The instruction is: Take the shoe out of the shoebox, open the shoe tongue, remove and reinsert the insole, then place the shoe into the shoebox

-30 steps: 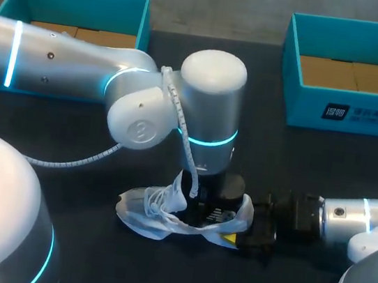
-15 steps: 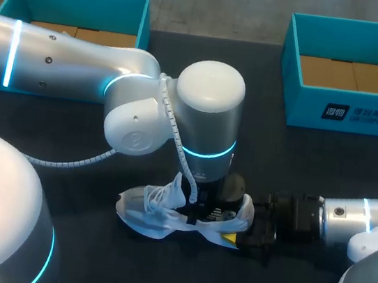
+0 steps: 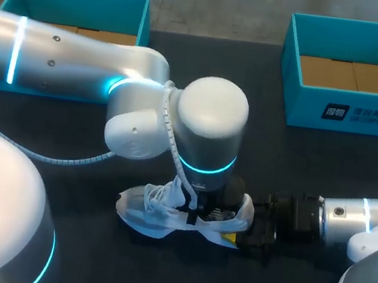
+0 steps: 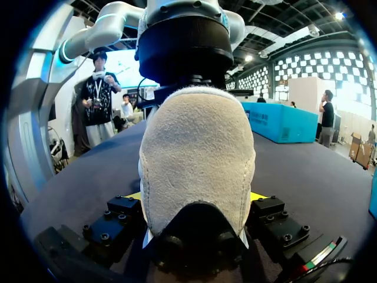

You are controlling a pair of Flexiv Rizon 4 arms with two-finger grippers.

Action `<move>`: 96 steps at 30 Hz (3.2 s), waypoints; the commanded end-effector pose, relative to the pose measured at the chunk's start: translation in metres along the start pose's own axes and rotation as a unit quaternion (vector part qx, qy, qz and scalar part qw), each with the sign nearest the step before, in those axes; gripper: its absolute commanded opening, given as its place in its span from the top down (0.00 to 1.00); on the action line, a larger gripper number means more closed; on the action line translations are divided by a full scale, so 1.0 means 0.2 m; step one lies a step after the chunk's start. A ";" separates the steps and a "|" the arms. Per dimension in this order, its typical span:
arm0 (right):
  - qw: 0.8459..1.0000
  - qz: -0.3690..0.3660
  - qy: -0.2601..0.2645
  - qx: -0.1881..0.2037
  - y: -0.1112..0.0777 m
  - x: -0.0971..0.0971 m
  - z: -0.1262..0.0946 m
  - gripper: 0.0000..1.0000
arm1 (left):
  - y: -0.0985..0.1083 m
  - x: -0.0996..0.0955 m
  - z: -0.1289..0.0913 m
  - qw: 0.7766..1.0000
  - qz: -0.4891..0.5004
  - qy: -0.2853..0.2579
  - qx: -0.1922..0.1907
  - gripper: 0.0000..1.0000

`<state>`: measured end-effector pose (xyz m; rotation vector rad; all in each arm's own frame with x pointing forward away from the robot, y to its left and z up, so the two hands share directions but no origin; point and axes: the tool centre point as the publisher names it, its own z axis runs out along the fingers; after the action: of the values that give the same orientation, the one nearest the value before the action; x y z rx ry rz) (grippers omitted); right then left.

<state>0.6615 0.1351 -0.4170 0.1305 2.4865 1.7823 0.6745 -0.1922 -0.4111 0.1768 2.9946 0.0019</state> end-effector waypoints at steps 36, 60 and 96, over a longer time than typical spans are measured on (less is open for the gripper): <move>1.000 0.000 0.000 0.003 0.00 0.01 0.00 1.00 | 0.08 0.04 -0.26 0.961 0.082 0.210 0.162 1.00; 1.000 0.000 0.000 0.003 0.00 0.01 0.00 1.00 | 0.04 0.07 -0.37 0.963 0.087 0.184 0.175 0.57; 1.000 0.000 0.000 0.003 0.00 0.01 0.00 1.00 | -0.17 0.16 -0.45 0.989 0.035 -0.024 0.142 0.65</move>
<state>0.6614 0.1347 -0.4161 0.1295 2.4865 1.7828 0.6301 -0.2165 -0.3224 0.3202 2.9535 -0.4230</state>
